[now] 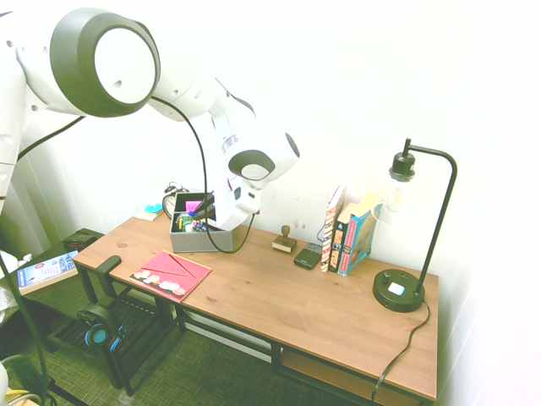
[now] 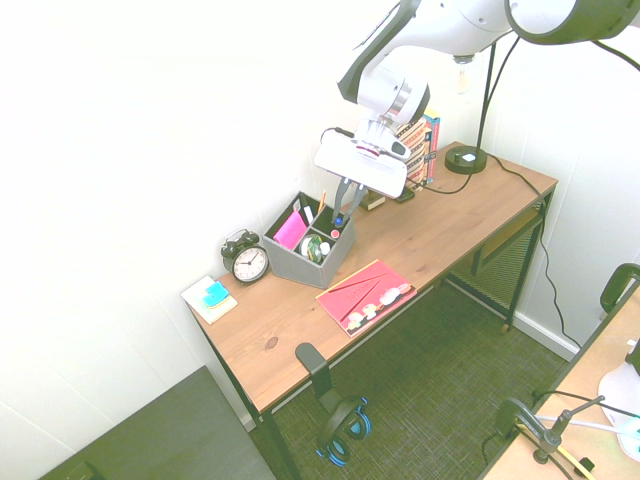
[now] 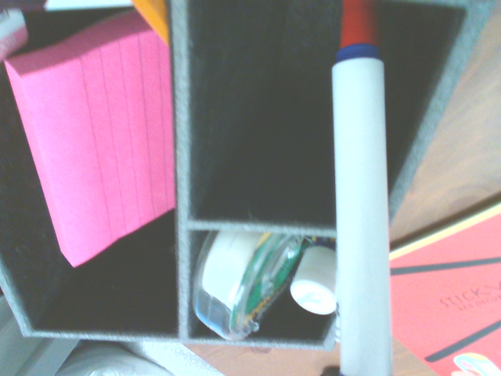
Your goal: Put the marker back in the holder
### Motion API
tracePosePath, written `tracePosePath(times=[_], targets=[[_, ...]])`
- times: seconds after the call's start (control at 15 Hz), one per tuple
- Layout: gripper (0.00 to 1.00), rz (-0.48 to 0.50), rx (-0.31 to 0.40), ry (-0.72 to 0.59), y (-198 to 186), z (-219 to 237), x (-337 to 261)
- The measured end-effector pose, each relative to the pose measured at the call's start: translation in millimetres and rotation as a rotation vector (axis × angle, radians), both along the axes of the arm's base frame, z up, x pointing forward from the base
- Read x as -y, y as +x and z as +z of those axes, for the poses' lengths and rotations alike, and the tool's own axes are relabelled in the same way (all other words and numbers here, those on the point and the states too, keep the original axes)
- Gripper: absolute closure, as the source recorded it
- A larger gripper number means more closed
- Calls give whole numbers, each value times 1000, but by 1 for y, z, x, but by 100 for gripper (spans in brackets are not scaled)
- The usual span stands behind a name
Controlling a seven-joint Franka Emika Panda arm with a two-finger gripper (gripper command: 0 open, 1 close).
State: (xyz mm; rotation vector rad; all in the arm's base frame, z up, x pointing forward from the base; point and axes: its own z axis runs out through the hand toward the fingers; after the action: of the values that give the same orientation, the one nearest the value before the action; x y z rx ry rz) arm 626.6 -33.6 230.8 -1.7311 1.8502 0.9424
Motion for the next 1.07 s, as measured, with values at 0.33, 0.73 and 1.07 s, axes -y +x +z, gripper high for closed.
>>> tracePosePath(times=[0.33,0.73,1.07], targets=[[0,0,5,3,11,-4,6],[0,182,36,-183,-12,50,17],[0,441,99,-373,-95,115,28]])
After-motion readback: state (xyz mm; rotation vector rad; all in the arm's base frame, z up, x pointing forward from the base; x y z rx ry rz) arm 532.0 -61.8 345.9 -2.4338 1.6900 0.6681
